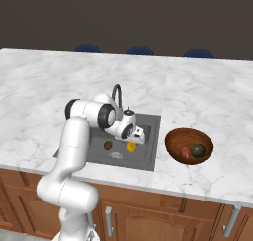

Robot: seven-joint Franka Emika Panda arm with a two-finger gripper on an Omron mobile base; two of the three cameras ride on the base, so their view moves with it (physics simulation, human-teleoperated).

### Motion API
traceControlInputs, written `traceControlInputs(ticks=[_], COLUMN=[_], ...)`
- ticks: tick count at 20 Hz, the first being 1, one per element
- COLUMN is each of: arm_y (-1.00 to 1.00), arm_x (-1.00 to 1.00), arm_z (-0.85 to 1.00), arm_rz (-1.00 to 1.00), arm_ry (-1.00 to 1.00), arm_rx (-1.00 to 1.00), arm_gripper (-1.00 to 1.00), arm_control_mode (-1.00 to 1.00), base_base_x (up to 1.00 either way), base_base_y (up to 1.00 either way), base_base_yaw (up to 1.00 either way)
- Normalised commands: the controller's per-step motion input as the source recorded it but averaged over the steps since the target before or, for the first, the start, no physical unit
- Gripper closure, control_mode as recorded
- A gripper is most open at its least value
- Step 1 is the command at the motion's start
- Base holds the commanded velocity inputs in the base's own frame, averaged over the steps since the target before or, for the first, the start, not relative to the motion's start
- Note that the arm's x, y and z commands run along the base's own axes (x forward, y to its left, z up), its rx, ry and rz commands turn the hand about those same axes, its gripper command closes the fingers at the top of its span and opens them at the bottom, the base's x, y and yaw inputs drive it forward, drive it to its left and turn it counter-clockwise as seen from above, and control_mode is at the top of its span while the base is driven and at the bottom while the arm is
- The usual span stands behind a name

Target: There is a mixed pile of frozen fruits and vegetables on the counter. Locate all the frozen vegetables and place the items in a bowl on the counter. Take all the frozen fruits and defrost them in a running sink.

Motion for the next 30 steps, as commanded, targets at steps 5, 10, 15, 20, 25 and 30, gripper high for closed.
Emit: traceControlInputs(ticks=[5,10,15,20,25,30], arm_y=[0.0,0.0,0.01,0.06,0.15,0.18], arm_x=[-0.08,-0.09,-0.26,-0.38,-0.46,-0.41], arm_z=[0.47,0.68,0.64,0.57,0.66,0.8], arm_rz=[0.0,0.0,0.0,0.0,0.0,0.01], arm_ry=[-0.01,0.0,0.0,0.01,0.05,0.08], arm_rx=[0.01,0.0,0.02,0.0,0.0,0.0], arm_gripper=[-1.0,-1.0,-1.0,-1.0,-1.0,-1.0], arm_control_mode=[-1.0,-1.0,-1.0,-1.0,-1.0,-1.0], base_base_x=[0.0,0.0,0.0,0.0,0.0,0.0], base_base_y=[0.0,0.0,0.0,0.0,0.0,0.0], base_base_yaw=[0.0,0.0,0.0,0.0,0.0,0.0])
